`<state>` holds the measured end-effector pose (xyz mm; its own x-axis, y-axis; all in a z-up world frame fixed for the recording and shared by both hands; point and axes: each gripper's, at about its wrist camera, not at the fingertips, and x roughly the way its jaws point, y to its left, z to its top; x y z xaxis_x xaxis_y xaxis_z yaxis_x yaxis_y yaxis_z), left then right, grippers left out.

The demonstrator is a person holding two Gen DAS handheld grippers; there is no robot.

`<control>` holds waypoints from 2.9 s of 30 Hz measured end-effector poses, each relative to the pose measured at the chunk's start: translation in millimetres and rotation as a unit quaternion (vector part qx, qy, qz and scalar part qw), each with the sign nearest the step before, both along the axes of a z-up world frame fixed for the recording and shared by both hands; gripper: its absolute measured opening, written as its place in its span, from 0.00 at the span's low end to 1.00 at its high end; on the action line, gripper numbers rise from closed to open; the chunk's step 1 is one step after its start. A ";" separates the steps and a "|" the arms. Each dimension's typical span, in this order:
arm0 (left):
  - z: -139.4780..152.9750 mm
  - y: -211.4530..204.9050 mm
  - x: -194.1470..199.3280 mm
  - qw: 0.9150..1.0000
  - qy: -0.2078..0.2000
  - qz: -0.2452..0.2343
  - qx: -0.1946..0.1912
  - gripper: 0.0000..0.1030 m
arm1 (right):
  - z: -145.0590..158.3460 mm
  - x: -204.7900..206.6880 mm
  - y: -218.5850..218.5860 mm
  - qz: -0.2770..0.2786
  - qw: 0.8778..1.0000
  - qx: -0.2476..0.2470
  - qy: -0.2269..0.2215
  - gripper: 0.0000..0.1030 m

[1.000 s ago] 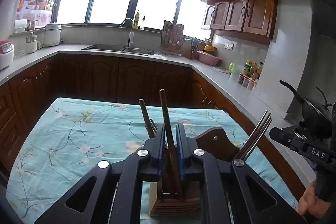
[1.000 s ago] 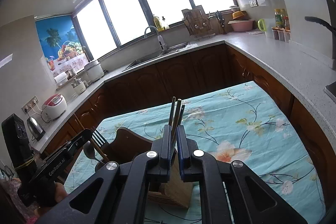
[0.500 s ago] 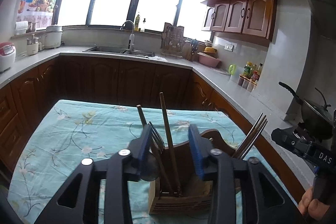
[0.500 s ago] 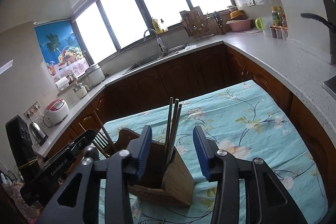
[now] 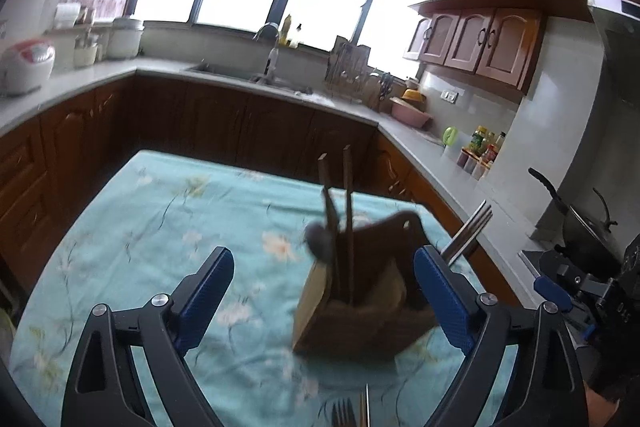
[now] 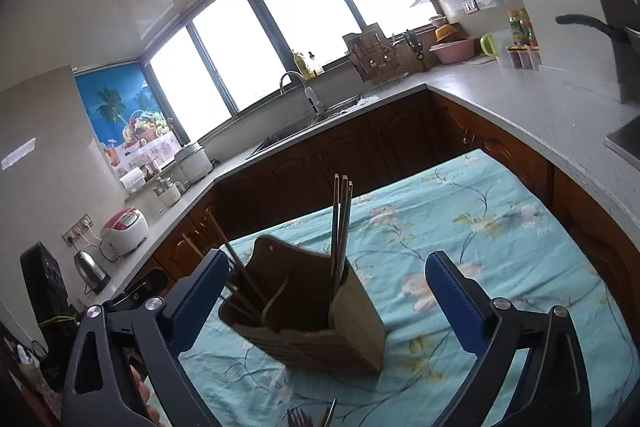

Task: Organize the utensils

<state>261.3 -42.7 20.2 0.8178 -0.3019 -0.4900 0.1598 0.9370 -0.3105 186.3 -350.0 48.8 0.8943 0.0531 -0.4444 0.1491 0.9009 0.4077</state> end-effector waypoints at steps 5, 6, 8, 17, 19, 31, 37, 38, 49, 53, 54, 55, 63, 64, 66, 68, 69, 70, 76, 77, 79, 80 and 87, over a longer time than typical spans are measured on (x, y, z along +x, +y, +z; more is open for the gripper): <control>3.9 22.1 -29.8 0.999 0.027 0.007 -0.019 0.93 | -9.9 -20.1 5.8 0.001 1.000 0.014 0.014 0.98; 3.0 27.1 -38.1 0.999 0.034 0.010 -0.024 0.93 | -12.0 -24.0 7.5 0.001 1.000 0.017 0.017 0.98; 5.6 31.2 -46.5 0.999 0.042 0.012 -0.029 0.93 | -18.4 -35.0 11.4 0.002 0.999 0.024 0.022 0.98; 1.4 42.2 -95.2 0.996 0.076 0.032 -0.021 0.94 | -43.0 -73.9 27.2 0.003 0.998 0.043 0.046 0.98; 1.0 43.4 -103.8 0.996 0.085 0.036 -0.017 0.94 | -46.7 -80.7 30.0 0.005 0.998 0.042 0.051 0.98; 24.6 39.4 -146.1 0.996 0.068 0.050 0.034 0.94 | -52.5 -108.9 45.8 0.010 0.997 0.042 0.056 0.99; 35.3 35.7 -175.9 0.995 0.047 0.054 0.063 0.95 | -46.6 -121.6 58.6 0.016 0.999 0.026 0.045 0.99; 36.2 35.4 -178.0 0.995 0.045 0.054 0.066 0.96 | -44.1 -124.5 61.3 0.017 0.999 0.019 0.040 0.99; 57.0 31.8 -219.7 0.991 -0.008 0.064 0.115 0.99 | 9.3 -164.0 101.4 0.007 0.993 -0.112 -0.043 1.00; 63.9 30.3 -233.7 0.989 -0.028 0.065 0.128 0.99 | 25.8 -174.3 121.7 0.012 0.983 -0.171 -0.068 1.00; 66.5 30.8 -239.0 0.989 -0.039 0.068 0.129 0.99 | 29.0 -176.9 126.8 0.015 0.980 -0.182 -0.075 1.00; 69.5 31.7 -245.3 0.987 -0.052 0.073 0.131 0.99 | 31.3 -178.7 130.2 0.017 0.979 -0.189 -0.080 1.00; 49.4 32.8 -252.9 0.985 -0.059 0.077 0.140 0.99 | 27.7 -183.4 137.7 0.016 0.973 -0.206 -0.101 1.00; 48.4 33.3 -250.8 0.986 -0.058 0.076 0.139 0.99 | 23.8 -184.4 136.8 0.015 0.974 -0.205 -0.101 1.00; 39.5 33.2 -249.2 0.985 -0.057 0.078 0.140 0.99 | 15.2 -183.5 134.9 0.011 0.974 -0.205 -0.098 1.00; 37.5 32.9 -247.3 0.985 -0.057 0.080 0.145 0.99 | 7.5 -183.3 134.0 0.010 0.974 -0.205 -0.095 1.00; 34.2 32.5 -246.8 0.984 -0.059 0.084 0.147 0.99 | 3.3 -183.4 133.5 0.010 0.974 -0.204 -0.095 1.00; 34.3 32.5 -246.2 0.983 -0.060 0.085 0.148 0.99 | 1.4 -184.3 133.1 0.010 0.974 -0.203 -0.095 1.00; 26.7 28.4 -247.0 0.980 -0.072 0.094 0.157 0.99 | -6.9 -188.5 132.8 0.006 0.973 -0.206 -0.104 1.00; 25.8 26.9 -247.6 0.979 -0.075 0.095 0.161 0.99 | -6.9 -189.1 133.6 0.007 0.972 -0.208 -0.106 1.00; 22.6 26.0 -248.1 0.978 -0.078 0.094 0.166 0.99 | -7.5 -189.5 135.0 0.008 0.972 -0.210 -0.107 1.00; 20.9 25.1 -248.5 0.978 -0.079 0.093 0.169 0.99 | -7.4 -189.6 135.2 0.009 0.972 -0.210 -0.108 1.00; 14.2 22.7 -250.3 0.977 -0.078 0.090 0.175 0.99 | -11.6 -188.3 134.6 0.014 0.974 -0.204 -0.102 1.00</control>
<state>11.0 -20.0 34.3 0.9154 0.0168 -0.4021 0.0032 0.9988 0.0491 -2.0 -215.4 37.2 0.9666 -0.0654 -0.2477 0.0759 0.9966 0.0329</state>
